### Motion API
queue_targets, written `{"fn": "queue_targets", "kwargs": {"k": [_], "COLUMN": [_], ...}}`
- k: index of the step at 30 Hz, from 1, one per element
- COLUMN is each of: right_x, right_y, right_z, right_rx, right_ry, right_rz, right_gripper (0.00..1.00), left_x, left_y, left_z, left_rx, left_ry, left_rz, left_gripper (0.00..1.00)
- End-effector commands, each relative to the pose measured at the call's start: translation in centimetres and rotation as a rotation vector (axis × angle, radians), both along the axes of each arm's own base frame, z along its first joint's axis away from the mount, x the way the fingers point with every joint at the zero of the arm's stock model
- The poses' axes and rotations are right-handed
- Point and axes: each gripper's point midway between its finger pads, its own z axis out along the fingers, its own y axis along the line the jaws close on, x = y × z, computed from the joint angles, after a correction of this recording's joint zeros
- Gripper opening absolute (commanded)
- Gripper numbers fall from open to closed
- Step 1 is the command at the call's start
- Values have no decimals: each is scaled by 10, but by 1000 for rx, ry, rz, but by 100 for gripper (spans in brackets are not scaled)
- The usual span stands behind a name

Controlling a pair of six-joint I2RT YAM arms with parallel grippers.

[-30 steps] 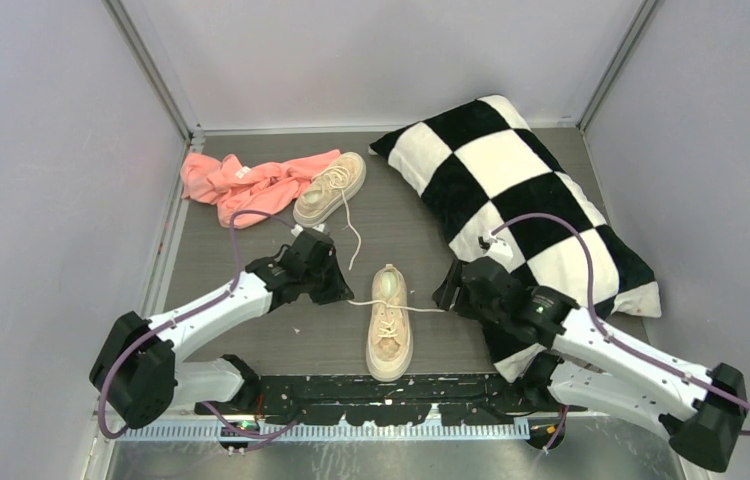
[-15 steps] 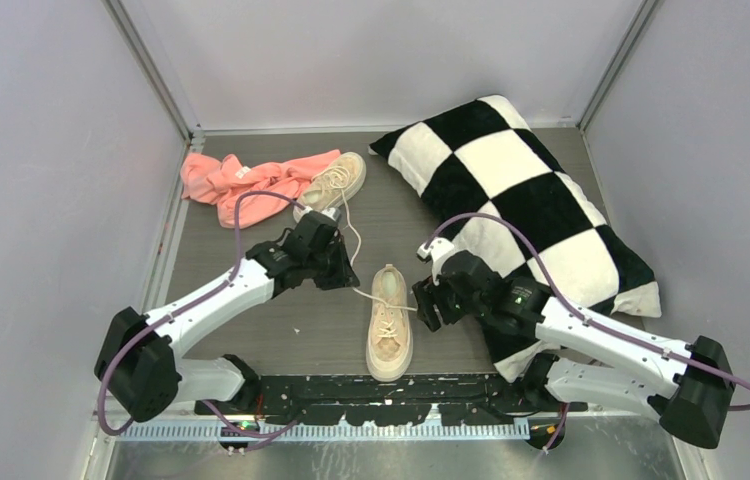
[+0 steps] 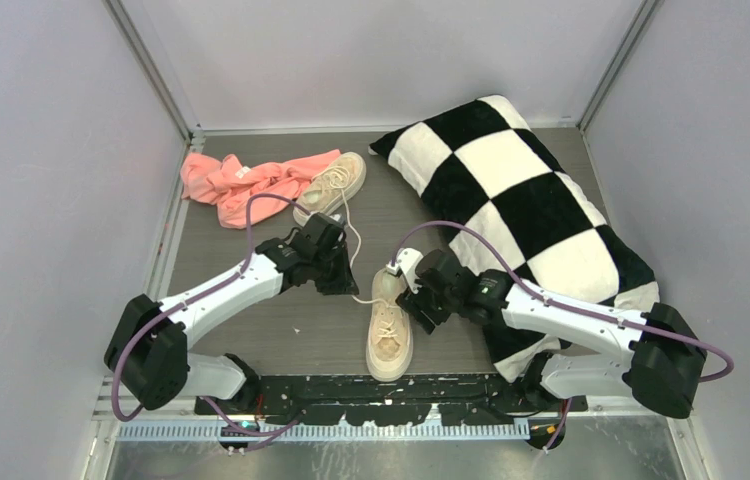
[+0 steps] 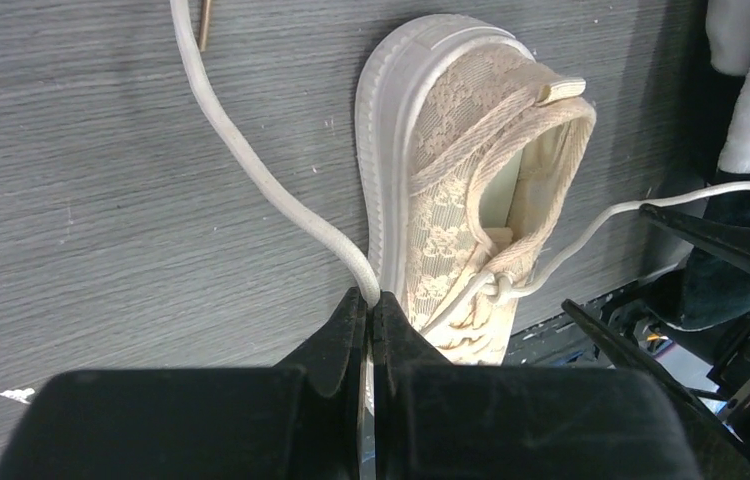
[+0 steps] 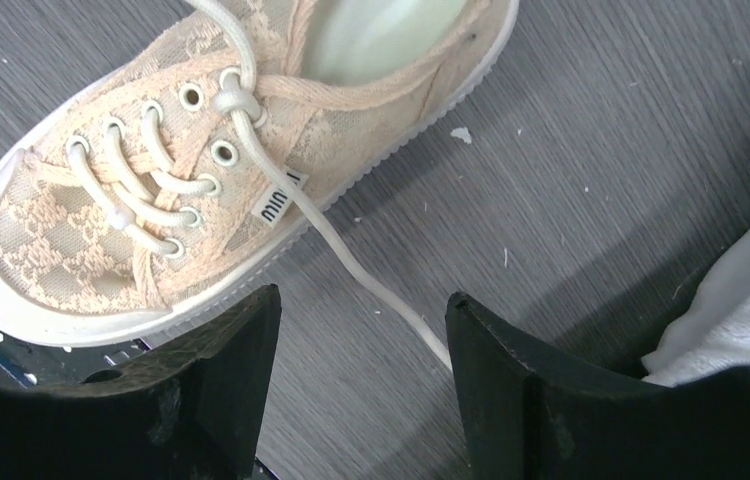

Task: Tie the shoes
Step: Fold the shoelace.

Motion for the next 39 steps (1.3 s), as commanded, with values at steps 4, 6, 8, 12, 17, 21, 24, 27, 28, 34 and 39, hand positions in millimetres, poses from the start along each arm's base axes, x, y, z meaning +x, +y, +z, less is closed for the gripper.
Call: {"fn": "queue_targets", "kwargs": {"k": [4, 6, 8, 12, 17, 21, 24, 27, 28, 34, 39], "right_x": [13, 11, 5, 4, 4, 5, 11, 14, 14, 21, 24], "right_y": [27, 38, 52, 73, 106, 129, 138, 148, 151, 154, 143], "right_z": [30, 50, 62, 63, 63, 61, 55, 54, 53, 51, 54], "right_rx": [145, 252, 310, 285, 314, 325, 311, 318, 321, 335, 335], "right_ry": [-78, -95, -114, -186, -218, -217, -242, -267, -273, -319, -339], "right_rz": [3, 4, 32, 85, 145, 153, 140, 130, 130, 81, 34], "right_gripper": [66, 66, 66, 65, 64, 54, 53, 52, 51, 14, 1], "left_x": [0, 0, 0, 1, 0, 0, -1, -2, -3, -2, -1], "left_y": [-20, -24, -23, -18, -8, -3, -1, -1, -1, -3, -1], "left_z": [21, 23, 22, 18, 19, 26, 28, 28, 27, 28, 27], "left_rx": [-133, -179, -194, -192, -157, -160, -163, -163, -162, -178, -155], "left_ry": [5, 24, 40, 85, 104, 85, 78, 78, 80, 74, 59], "left_rz": [8, 54, 106, 209, 283, 304, 307, 301, 299, 292, 274], "left_gripper": [0, 1, 0, 1, 1, 0, 1, 1, 1, 0, 2]}}
